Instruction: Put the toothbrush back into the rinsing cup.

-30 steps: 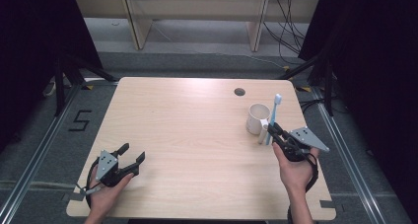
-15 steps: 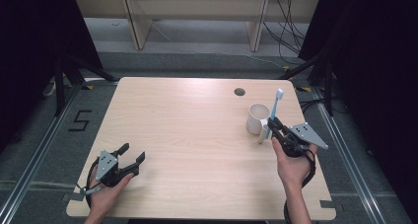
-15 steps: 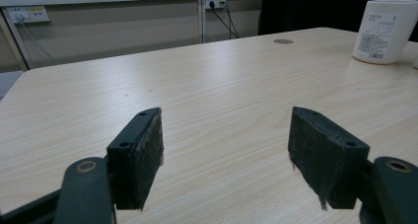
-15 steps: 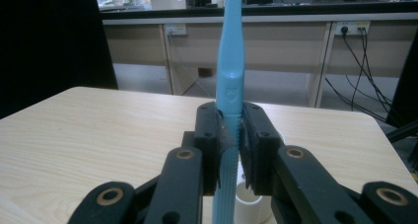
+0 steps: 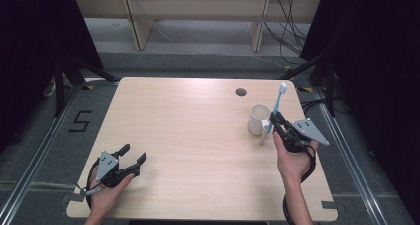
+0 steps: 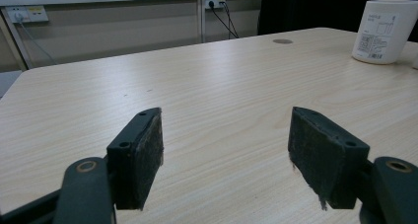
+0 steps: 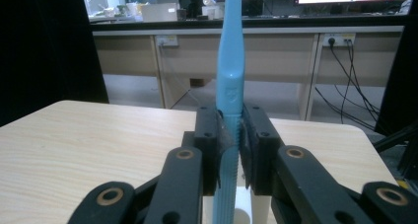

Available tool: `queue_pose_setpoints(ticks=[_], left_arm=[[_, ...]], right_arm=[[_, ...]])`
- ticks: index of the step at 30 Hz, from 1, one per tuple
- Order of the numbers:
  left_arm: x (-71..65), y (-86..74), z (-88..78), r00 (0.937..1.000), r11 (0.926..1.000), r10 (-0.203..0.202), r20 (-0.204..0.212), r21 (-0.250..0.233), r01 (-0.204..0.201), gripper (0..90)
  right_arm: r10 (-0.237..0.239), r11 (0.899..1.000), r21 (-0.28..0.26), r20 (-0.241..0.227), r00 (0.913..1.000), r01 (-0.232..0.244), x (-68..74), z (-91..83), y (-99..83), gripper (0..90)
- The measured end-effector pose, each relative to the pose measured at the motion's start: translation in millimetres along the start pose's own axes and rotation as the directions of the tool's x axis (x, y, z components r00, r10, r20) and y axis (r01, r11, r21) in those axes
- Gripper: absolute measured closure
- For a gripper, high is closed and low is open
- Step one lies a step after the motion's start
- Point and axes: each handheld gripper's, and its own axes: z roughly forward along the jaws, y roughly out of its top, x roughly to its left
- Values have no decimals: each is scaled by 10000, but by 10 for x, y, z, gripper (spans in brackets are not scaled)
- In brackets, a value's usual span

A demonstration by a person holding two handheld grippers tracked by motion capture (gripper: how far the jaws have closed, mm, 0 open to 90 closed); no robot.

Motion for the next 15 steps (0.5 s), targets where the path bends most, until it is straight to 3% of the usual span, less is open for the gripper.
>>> queue_pose_setpoints(ticks=[4,5,15], left_arm=[[-7,5,-7,10000,9999,50,-31,158,-50,290],[-8,6,-6,10000,9999,53,-28,161,-53,290],[-7,5,-6,10000,9999,29,27,142,-30,290]], right_arm=[[53,9998,-183,79,10000,-52,-20,29,8,794],[208,9998,2,170,9996,-208,-24,23,14,794],[123,9998,-161,379,9992,-117,-43,79,13,794]])
